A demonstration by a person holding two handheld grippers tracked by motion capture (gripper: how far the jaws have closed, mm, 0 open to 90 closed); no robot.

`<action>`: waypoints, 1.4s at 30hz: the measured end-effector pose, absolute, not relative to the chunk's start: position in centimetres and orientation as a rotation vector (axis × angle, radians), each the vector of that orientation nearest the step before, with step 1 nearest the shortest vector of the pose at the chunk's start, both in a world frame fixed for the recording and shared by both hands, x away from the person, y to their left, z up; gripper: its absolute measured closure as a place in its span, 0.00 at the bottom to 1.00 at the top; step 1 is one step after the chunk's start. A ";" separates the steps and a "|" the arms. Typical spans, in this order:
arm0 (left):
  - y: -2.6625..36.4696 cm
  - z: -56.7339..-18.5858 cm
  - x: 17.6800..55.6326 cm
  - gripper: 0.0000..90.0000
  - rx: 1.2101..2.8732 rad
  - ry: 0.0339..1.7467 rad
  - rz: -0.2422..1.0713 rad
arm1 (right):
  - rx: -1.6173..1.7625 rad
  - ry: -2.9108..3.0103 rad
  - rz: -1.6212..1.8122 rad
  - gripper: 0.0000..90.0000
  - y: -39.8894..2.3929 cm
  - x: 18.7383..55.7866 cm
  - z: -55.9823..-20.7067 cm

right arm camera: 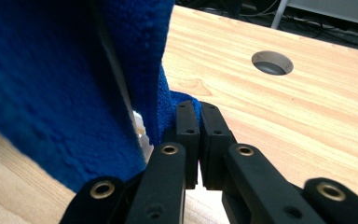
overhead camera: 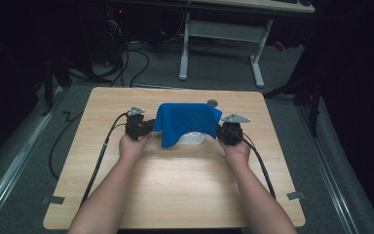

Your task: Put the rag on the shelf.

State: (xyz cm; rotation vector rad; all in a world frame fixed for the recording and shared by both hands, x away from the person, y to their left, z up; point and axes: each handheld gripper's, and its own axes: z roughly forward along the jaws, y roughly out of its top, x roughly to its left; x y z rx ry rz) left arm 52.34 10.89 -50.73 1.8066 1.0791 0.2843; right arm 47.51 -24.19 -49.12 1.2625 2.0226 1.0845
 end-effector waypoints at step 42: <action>15.7 -48.4 45.6 0.52 1.820 1.099 0.437 | 1.281 1.916 1.069 0.50 -27.3 45.3 -44.9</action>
